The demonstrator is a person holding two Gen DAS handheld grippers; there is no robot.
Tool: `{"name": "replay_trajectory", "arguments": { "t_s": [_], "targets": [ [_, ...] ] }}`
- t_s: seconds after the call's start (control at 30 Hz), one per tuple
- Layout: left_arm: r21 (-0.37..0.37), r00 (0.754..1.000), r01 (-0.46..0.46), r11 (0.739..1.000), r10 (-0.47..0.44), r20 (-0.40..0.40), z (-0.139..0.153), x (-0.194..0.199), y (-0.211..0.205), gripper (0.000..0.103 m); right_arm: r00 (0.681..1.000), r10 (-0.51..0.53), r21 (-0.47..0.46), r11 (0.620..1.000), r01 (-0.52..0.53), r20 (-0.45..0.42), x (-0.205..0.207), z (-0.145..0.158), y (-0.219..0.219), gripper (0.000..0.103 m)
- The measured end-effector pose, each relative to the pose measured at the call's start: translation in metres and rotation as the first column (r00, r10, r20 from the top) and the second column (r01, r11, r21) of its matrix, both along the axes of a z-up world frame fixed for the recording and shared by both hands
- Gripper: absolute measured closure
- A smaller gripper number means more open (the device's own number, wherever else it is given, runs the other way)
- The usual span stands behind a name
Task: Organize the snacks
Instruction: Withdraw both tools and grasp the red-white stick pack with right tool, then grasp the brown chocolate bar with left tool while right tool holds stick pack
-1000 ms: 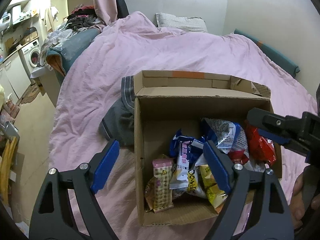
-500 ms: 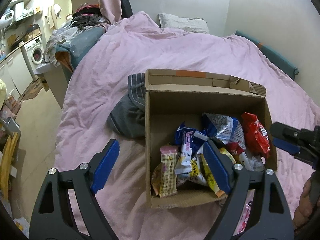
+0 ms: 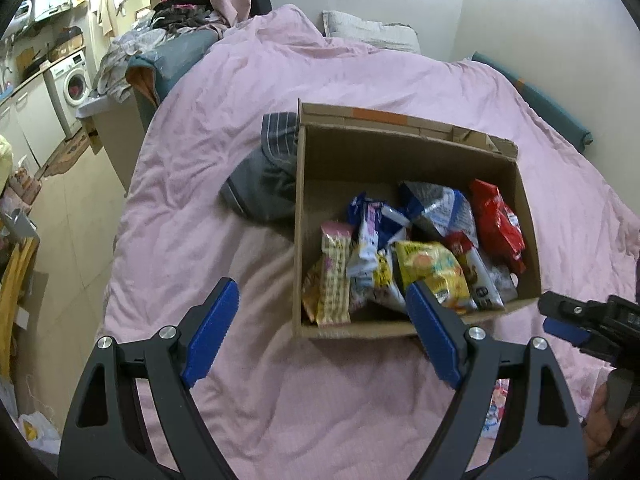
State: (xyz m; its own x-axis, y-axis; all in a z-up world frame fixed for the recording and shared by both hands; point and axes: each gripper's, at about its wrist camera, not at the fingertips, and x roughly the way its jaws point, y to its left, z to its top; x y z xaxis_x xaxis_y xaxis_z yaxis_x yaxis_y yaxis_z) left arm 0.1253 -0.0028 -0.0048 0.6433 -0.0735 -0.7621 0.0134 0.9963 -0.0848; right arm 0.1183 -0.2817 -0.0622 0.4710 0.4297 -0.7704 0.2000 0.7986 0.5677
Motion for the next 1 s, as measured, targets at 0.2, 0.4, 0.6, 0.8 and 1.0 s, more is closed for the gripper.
{"name": "replay_trajectory", "arguments": {
  "t_s": [0.2, 0.4, 0.6, 0.8, 1.0],
  "targets": [
    [-0.012, 0.999, 0.005, 1.0, -0.005, -0.033, -0.009, -0.013, -0.004, 0.02, 0.986, 0.006, -0.111, 0.993, -0.025, -0.166, -0.009, -0.035, -0.005, 0.026],
    [-0.011, 0.999, 0.019, 1.0, -0.02, -0.048, -0.013, -0.019, -0.009, 0.02, 0.943, 0.046, -0.224, 0.966, -0.126, -0.331, -0.015, -0.087, 0.007, 0.027],
    [-0.004, 0.999, 0.018, 1.0, -0.018, -0.048, -0.016, -0.02, -0.011, 0.02, 0.933, 0.098, -0.348, 0.91, -0.224, -0.345, -0.014, -0.107, 0.031, 0.024],
    [0.007, 0.998, 0.026, 1.0, -0.026, -0.058, -0.02, -0.02, -0.015, 0.02, 0.939, 0.132, -0.431, 0.862, -0.267, -0.317, -0.018, -0.11, 0.043, 0.042],
    [0.009, 0.998, 0.033, 0.999, -0.032, -0.058, -0.022, -0.023, -0.016, 0.02, 0.965, 0.128, -0.297, 0.935, -0.194, -0.228, -0.032, -0.084, 0.012, 0.085]
  ]
}}
